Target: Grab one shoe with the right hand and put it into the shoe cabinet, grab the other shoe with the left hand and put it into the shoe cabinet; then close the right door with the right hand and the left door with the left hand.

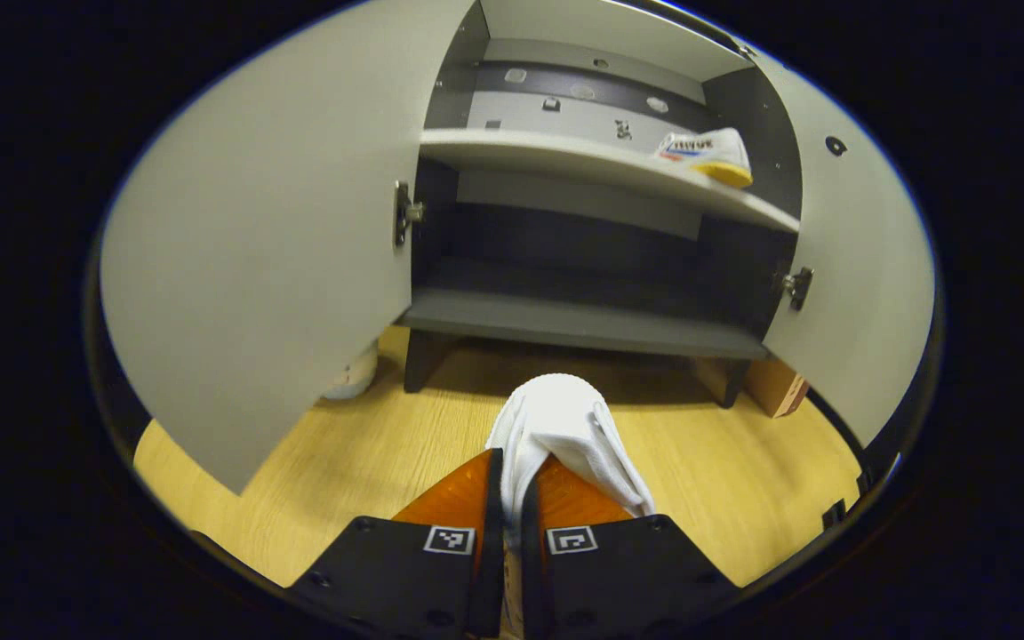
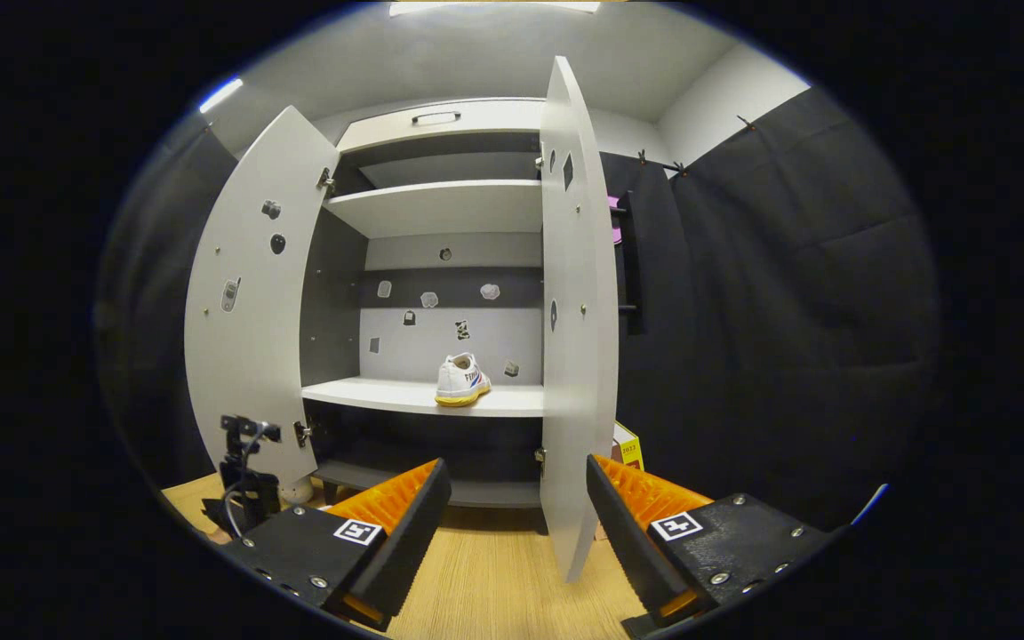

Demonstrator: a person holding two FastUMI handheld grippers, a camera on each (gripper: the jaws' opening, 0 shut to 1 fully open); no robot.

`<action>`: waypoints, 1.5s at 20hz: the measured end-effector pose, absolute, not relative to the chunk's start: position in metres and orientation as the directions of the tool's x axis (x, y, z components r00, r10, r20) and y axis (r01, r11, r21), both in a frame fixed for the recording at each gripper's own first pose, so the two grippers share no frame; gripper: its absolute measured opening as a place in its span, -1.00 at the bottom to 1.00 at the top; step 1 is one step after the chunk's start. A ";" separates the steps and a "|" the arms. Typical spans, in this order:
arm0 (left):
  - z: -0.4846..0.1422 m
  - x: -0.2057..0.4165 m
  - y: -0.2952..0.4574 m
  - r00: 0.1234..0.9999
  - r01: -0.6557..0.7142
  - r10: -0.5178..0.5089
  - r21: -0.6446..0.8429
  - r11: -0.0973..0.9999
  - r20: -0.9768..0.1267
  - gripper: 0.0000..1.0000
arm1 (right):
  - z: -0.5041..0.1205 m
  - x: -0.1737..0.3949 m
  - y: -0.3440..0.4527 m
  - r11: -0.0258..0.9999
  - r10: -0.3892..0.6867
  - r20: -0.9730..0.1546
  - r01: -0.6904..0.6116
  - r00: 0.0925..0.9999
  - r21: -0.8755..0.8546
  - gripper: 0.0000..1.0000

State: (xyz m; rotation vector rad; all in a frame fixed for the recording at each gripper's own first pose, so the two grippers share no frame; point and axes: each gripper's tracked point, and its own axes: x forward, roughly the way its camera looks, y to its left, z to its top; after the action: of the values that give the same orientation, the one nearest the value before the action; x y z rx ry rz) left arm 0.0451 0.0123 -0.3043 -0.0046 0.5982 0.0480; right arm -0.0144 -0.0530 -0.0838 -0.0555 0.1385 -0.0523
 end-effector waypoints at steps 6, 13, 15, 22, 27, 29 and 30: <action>-0.119 0.092 -0.022 0.922 -0.039 0.032 -0.010 0.999 -0.386 -0.69 | -0.080 -0.014 -0.050 0.998 -0.046 -0.126 0.042 0.991 -0.039 0.88; -0.038 0.211 -0.050 0.951 0.036 -0.047 -0.042 0.998 -0.305 -0.70 | -0.071 -0.022 -0.063 0.996 -0.077 -0.102 0.073 0.992 -0.042 0.88; -0.045 0.257 -0.055 0.940 0.029 -0.040 -0.037 0.999 -0.339 -0.70 | -0.069 -0.026 -0.069 0.995 -0.096 -0.102 0.092 0.990 -0.044 0.88; -0.113 0.364 -0.029 0.882 -0.052 0.066 0.043 0.998 -0.466 -0.70 | -0.067 -0.033 -0.096 0.983 -0.177 -0.104 0.171 0.979 -0.066 0.88; -0.148 0.384 -0.014 0.839 -0.084 0.115 0.082 0.993 -0.532 -0.65 | -0.072 -0.035 -0.105 0.979 -0.202 -0.116 0.197 0.972 -0.049 0.88; -0.156 0.386 -0.011 0.823 -0.104 0.123 0.065 0.992 -0.554 -0.60 | -0.072 -0.034 -0.107 0.979 -0.204 -0.117 0.199 0.972 -0.052 0.88; -0.161 0.386 -0.010 0.814 -0.107 0.120 0.057 0.993 -0.569 -0.53 | -0.072 -0.034 -0.108 0.978 -0.205 -0.118 0.200 0.972 -0.053 0.88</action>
State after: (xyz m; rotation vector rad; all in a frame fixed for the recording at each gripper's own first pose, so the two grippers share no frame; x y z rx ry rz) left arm 0.3857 -0.0104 -0.1606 0.0225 0.6083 0.1215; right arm -0.0345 -0.1085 -0.0725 -0.0411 0.1233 -0.2046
